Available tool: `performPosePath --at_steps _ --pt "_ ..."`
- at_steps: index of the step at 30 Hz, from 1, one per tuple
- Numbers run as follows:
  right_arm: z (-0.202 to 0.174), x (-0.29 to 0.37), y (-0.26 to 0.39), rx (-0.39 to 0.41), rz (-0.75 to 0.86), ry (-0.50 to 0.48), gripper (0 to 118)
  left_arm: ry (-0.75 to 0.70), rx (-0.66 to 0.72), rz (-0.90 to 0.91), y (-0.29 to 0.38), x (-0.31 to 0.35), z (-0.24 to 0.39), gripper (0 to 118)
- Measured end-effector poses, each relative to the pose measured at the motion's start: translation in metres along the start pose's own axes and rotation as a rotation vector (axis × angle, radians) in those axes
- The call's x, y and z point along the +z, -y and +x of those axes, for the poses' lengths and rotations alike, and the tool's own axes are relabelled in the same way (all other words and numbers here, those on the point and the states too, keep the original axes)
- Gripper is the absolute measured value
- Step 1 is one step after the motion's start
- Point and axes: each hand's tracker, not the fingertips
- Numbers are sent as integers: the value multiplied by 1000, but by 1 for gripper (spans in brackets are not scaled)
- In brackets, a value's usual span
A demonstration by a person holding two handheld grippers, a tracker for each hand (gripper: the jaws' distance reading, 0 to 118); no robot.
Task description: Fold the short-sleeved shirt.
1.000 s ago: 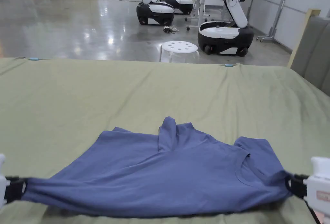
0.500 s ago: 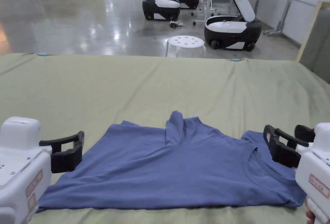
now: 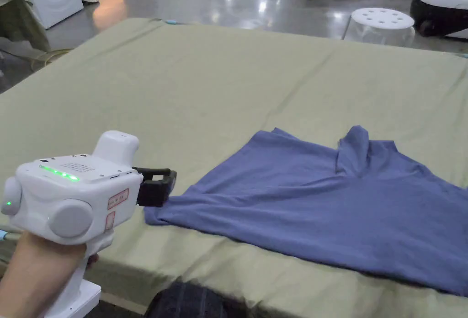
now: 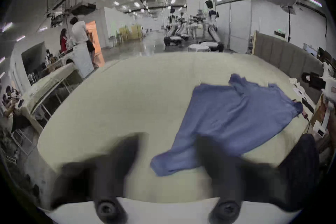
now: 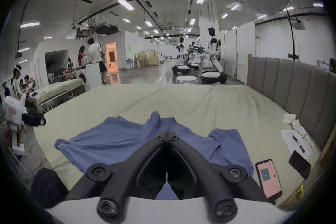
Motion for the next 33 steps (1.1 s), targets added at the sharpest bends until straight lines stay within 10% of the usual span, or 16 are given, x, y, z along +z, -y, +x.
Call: performPosePath --at_steps 7,14,17,28,30,32,33 --pt "-18 -30 -1 -16 -57 -30 3 20 5 -141 30 -69 -8 108" --pt "-23 -52 1 -2 -107 -22 3 35 52 -217 38 -115 -6 56" --pt "-21 -58 -1 -6 -116 -16 3 61 53 -195 36 -100 -1 1" --pt "34 -125 -34 -6 -225 38 5 98 92 -61 15 -44 13 1" --pt "47 -158 -43 40 -275 55 36 98 93 -66 13 -46 12 1" --pt "56 -201 -48 119 -351 48 102 93 90 -72 11 -47 18 1" --pt "61 -223 -47 148 -384 25 106 90 97 -75 10 -48 16 1"
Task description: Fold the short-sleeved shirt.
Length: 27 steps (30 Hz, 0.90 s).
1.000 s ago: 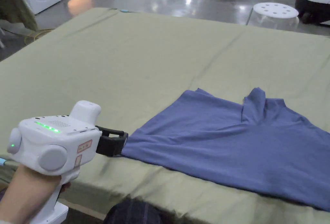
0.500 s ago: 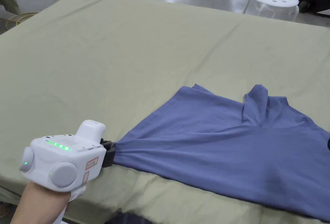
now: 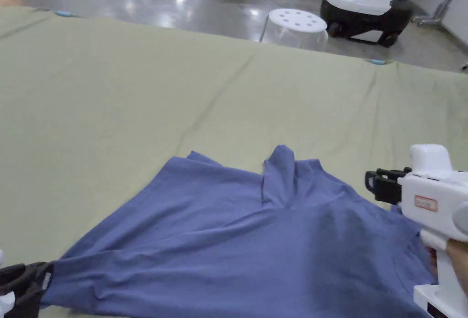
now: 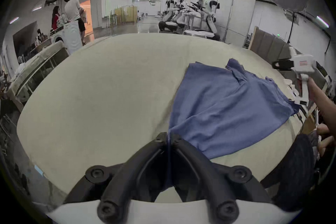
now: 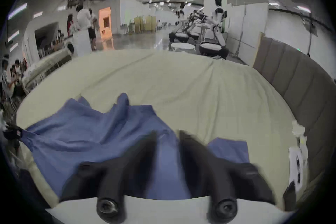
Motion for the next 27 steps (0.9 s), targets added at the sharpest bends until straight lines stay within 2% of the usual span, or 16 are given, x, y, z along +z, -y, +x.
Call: performPosePath --at_steps 3,5,8,9,10,11,12,13,14,16,22,27 --pt "3 -57 -7 100 -124 -15 107 -15 13 -14 -1 -5 -1 1" --pt "4 -94 -4 134 -197 -27 107 -28 16 -35 -1 -9 -3 1" --pt "0 -130 7 96 -340 10 105 -39 26 -52 0 -14 -4 1" --pt "0 -132 11 50 -373 -14 98 -35 30 -55 0 -15 -4 1" --pt "4 -126 9 -70 -347 -39 88 -39 29 -55 1 -15 -1 1" --pt "6 -119 7 -152 -342 -45 66 -40 22 -63 0 -17 0 1" --pt "3 -112 6 -148 -316 -33 43 -41 15 -77 0 -19 1 1" --pt "-5 -97 5 -70 -287 -23 17 -47 9 -83 0 -22 3 1" --pt "-9 -92 5 -24 -285 -18 8 -46 5 -83 1 -22 3 1" --pt "-15 -84 5 -16 -284 -8 8 -51 -3 -79 -2 -24 6 1" --pt "-20 1 -17 -17 -64 -23 8 -37 5 -3 -18 -3 7 1" --pt "-18 85 -66 60 27 -66 8 35 25 80 -72 2 -1 1"
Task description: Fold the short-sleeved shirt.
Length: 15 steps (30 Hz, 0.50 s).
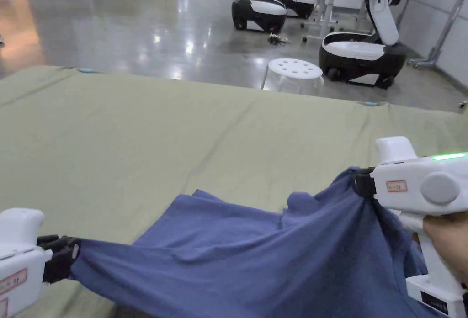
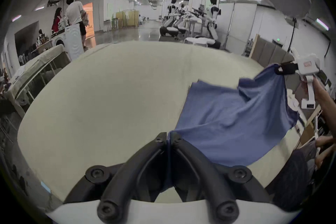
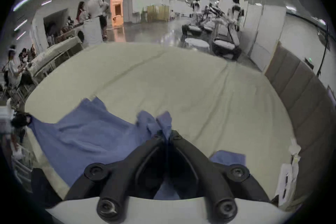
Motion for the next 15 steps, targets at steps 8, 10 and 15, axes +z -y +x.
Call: performPosePath --at_steps 8,10,15 --pt "34 116 -115 -38 258 37 8 19 3 191 -152 6 7 0" --pt "54 136 -143 -122 328 -17 8 15 -55 239 -192 7 12 0" --pt "95 172 -202 -229 492 31 8 -37 -103 345 -286 0 18 0"
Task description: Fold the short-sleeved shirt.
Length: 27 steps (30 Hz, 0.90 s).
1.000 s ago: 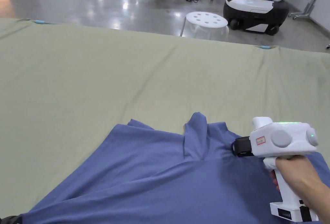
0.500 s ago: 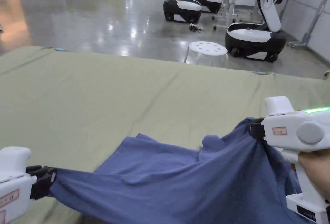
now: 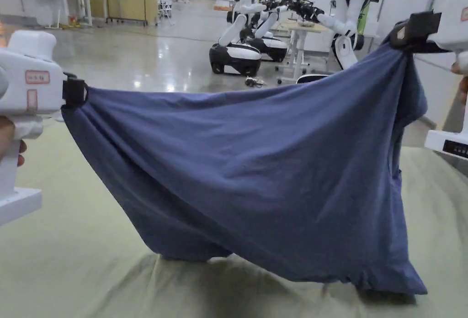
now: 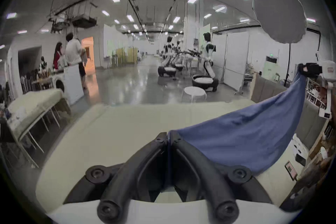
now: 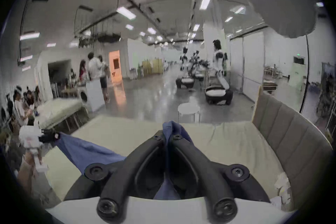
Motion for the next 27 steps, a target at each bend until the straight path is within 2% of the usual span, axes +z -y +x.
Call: performPosePath --at_steps 2,5,7,12,16,21,27 --pt "9 -2 -24 -25 46 -9 8 -15 -44 50 -32 -7 3 0" --pt "14 -4 -59 -10 118 24 8 -71 -102 126 -78 -10 14 0" --pt "20 -7 -77 -48 152 9 8 -89 -108 168 -106 -10 16 0" --pt "26 -25 -91 -55 170 42 8 -128 -140 200 -143 -16 28 0" --pt "32 -57 -57 -107 134 23 8 -150 -143 153 -116 -46 29 0" --pt "39 -91 12 -130 75 81 8 -157 -81 72 -52 -86 25 0" --pt "51 -73 37 -155 32 69 8 -98 -38 56 -18 -61 32 0"
